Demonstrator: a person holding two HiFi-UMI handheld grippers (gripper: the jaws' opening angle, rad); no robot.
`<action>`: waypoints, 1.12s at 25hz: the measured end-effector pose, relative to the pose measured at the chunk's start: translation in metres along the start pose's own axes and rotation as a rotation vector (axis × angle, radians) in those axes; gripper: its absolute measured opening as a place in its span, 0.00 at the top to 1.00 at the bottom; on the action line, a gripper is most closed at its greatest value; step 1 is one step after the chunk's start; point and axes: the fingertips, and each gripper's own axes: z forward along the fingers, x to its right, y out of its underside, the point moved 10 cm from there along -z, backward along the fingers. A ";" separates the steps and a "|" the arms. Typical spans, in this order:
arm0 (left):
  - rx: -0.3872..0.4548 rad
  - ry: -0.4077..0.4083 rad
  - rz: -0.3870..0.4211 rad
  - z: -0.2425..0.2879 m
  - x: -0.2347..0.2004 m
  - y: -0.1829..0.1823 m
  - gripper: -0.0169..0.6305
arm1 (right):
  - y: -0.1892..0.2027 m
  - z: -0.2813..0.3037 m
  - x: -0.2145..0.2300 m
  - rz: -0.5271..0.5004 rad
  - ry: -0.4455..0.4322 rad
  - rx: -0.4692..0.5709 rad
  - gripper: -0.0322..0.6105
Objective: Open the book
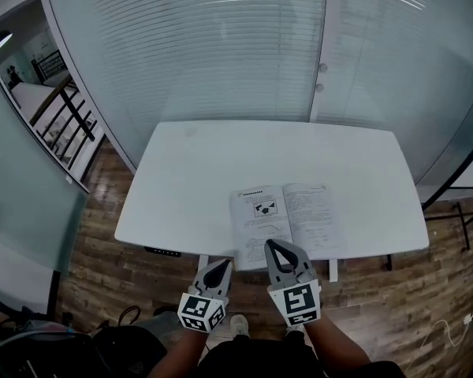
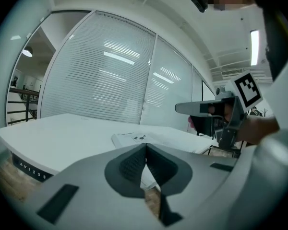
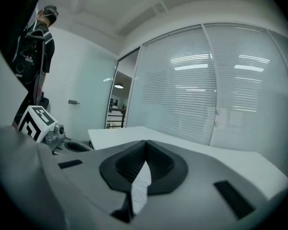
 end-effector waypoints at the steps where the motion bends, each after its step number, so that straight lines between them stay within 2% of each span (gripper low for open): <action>1: -0.001 0.005 0.002 0.001 0.003 -0.001 0.95 | 0.004 -0.006 0.005 0.022 0.016 0.007 0.94; 7: 0.006 0.030 0.042 0.011 0.025 -0.007 0.95 | 0.021 -0.044 0.034 0.119 0.100 0.028 0.94; 12: 0.009 0.043 0.086 0.037 0.044 -0.008 0.95 | 0.040 -0.053 0.067 0.178 0.147 0.004 0.94; 19: 0.029 0.045 0.114 0.035 0.065 -0.017 0.95 | 0.038 -0.073 0.073 0.125 0.178 0.007 0.95; 23: 0.025 0.050 0.120 0.036 0.075 -0.023 0.95 | 0.034 -0.087 0.079 0.102 0.192 -0.057 0.95; 28: 0.030 0.060 0.132 0.042 0.083 -0.033 0.95 | 0.042 -0.092 0.089 0.118 0.208 0.004 0.95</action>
